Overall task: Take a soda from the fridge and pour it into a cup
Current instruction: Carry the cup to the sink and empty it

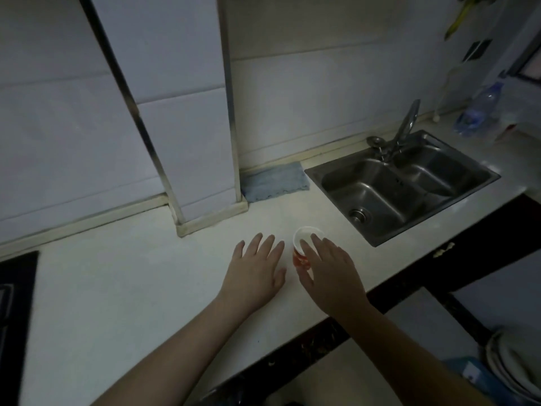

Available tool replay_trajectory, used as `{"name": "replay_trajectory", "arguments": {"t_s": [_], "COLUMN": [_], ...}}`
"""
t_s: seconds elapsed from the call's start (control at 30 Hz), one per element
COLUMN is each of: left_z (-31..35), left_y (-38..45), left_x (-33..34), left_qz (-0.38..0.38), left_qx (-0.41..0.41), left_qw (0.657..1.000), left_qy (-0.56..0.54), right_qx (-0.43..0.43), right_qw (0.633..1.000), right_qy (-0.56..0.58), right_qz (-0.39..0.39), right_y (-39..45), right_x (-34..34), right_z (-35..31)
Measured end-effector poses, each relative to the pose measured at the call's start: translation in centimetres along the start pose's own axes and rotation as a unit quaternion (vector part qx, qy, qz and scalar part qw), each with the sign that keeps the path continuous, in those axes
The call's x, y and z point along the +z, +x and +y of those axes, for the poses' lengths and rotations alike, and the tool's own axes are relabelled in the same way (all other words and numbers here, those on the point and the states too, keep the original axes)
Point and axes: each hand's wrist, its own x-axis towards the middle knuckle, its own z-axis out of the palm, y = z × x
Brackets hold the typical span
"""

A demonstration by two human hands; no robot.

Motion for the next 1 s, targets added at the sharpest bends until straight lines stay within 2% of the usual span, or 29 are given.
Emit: {"name": "replay_trajectory", "arguments": {"t_s": [0.2, 0.3, 0.5, 0.73, 1.0], "left_z": [0.9, 1.3, 3.5, 6.3, 9.5], "left_y": [3.1, 4.4, 6.0, 6.8, 6.7], "left_x": [2.0, 2.8, 5.7, 8.4, 10.6], "left_qz": [-0.033, -0.04, -0.029, -0.063, -0.047], "left_qx": [-0.011, -0.043, -0.095, -0.216, -0.338], "left_qw": [0.999, 0.998, 0.994, 0.972, 0.931], "left_qy": [-0.009, -0.015, -0.045, -0.069, -0.134], "right_qx": [-0.034, -0.063, -0.141, -0.264, -0.344], "right_qw": [0.998, 0.996, 0.985, 0.95, 0.911], "right_qy": [0.053, 0.063, 0.074, 0.086, 0.083], "right_qz": [0.005, 0.006, -0.066, -0.144, -0.212], "right_y": [2.5, 3.8, 7.6, 11.6, 14.1], "right_x": [1.9, 3.1, 5.4, 6.7, 7.3], "right_z": [2.5, 4.2, 8.2, 12.9, 12.9]}}
